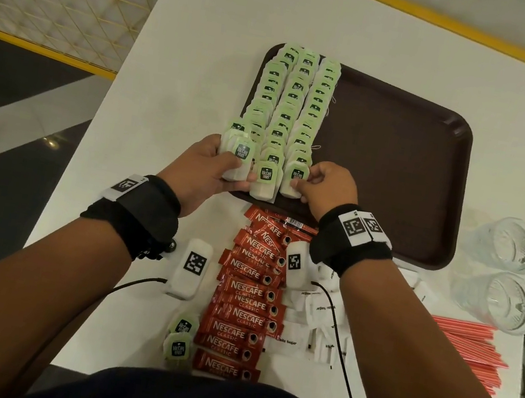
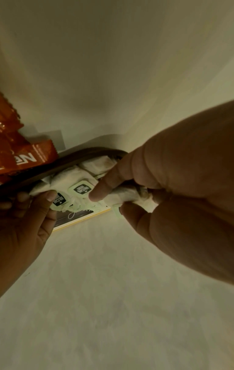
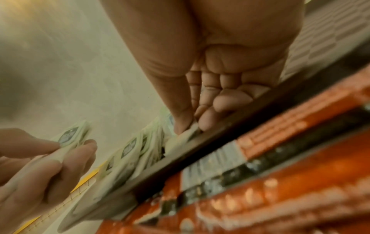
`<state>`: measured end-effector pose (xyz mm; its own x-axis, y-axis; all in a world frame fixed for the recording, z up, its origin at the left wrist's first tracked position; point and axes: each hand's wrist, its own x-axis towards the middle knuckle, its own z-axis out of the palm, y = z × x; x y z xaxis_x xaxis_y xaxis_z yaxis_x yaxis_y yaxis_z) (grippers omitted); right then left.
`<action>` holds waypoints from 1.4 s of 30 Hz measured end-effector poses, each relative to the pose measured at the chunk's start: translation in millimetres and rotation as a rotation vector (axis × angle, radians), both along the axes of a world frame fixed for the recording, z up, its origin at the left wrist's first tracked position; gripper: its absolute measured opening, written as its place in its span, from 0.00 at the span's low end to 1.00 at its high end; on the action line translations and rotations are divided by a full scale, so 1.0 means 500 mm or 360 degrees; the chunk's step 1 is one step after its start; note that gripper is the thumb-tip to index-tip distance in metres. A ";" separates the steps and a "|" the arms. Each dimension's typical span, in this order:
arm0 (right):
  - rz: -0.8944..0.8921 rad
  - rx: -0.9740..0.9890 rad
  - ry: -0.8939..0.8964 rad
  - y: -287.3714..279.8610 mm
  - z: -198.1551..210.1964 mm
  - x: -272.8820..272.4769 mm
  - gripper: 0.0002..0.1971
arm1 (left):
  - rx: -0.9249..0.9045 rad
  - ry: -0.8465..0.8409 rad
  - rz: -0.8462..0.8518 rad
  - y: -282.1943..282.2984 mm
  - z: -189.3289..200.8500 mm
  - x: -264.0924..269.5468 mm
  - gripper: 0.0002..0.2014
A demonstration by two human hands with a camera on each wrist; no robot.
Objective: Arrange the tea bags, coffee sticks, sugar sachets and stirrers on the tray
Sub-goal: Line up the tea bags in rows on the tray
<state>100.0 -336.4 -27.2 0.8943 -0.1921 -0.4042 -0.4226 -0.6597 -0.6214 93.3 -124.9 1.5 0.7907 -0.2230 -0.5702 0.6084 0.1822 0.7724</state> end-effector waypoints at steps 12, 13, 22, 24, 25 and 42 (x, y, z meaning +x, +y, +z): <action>-0.0179 0.0178 0.0006 0.011 0.026 -0.002 0.13 | -0.0052 0.0033 0.0008 0.004 0.005 -0.003 0.18; -0.0171 0.0176 0.0009 0.011 0.026 -0.002 0.13 | -0.0075 0.0048 0.0020 0.002 0.007 -0.003 0.17; 0.0012 0.0309 -0.0088 0.016 0.068 -0.022 0.15 | 0.0159 -0.0154 -0.0142 -0.023 0.003 -0.003 0.15; 0.0083 0.0579 -0.0011 0.034 0.083 -0.034 0.10 | 0.0156 -0.0208 -0.0196 -0.034 0.002 -0.003 0.17; 0.0080 0.0666 0.0001 0.040 0.083 -0.037 0.07 | 0.0130 -0.0221 -0.0223 -0.038 0.002 -0.004 0.18; -0.0031 0.0186 0.0097 -0.012 0.010 -0.031 0.08 | 0.0271 -0.0208 -0.0123 -0.028 -0.001 -0.003 0.12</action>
